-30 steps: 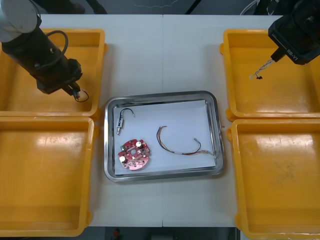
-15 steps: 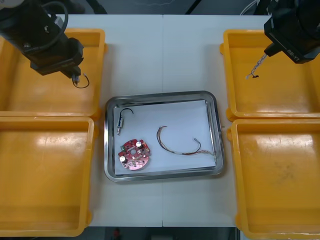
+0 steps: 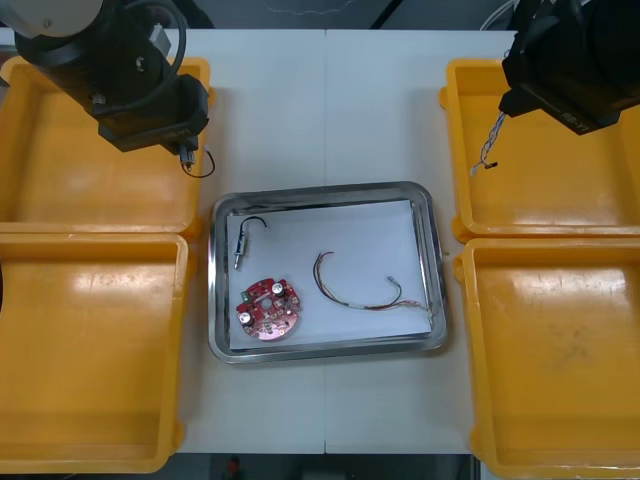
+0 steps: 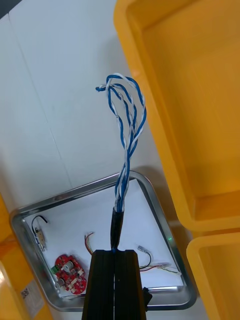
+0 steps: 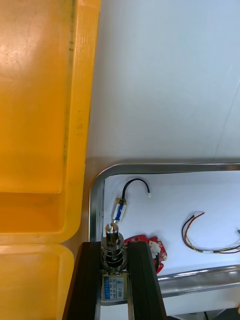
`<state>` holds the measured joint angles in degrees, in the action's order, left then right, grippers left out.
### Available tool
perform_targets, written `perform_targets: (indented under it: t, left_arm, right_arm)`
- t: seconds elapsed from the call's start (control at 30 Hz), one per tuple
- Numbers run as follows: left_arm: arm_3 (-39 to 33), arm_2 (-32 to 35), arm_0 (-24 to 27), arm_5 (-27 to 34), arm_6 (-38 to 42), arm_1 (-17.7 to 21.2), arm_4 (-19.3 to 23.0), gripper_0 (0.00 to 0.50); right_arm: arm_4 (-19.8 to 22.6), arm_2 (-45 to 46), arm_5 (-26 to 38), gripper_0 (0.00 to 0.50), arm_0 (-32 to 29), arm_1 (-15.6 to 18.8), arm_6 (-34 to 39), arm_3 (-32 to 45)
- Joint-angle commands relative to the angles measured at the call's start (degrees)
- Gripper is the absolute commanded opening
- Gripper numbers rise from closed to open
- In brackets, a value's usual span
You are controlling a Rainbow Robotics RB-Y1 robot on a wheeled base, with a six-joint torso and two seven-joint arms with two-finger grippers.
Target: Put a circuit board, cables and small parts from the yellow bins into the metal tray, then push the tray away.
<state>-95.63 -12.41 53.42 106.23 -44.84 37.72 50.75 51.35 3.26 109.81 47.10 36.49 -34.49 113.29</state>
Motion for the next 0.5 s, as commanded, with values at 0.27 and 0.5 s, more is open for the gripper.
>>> perform_targets:
  t: [0.27,0.5]
  left_arm:
    - [-1.7,-0.1,2.8,0.5,1.3,-0.6,-1.1,0.000]
    - [-1.7,-0.1,2.8,0.5,1.3,-0.5,-1.4,0.000]
  right_arm:
    - [-1.4,-12.0,0.2,0.000,0.0,1.7,-21.3,10.3]
    - [-2.6,-17.8,0.2,0.000,0.0,1.2,-34.3,10.7]
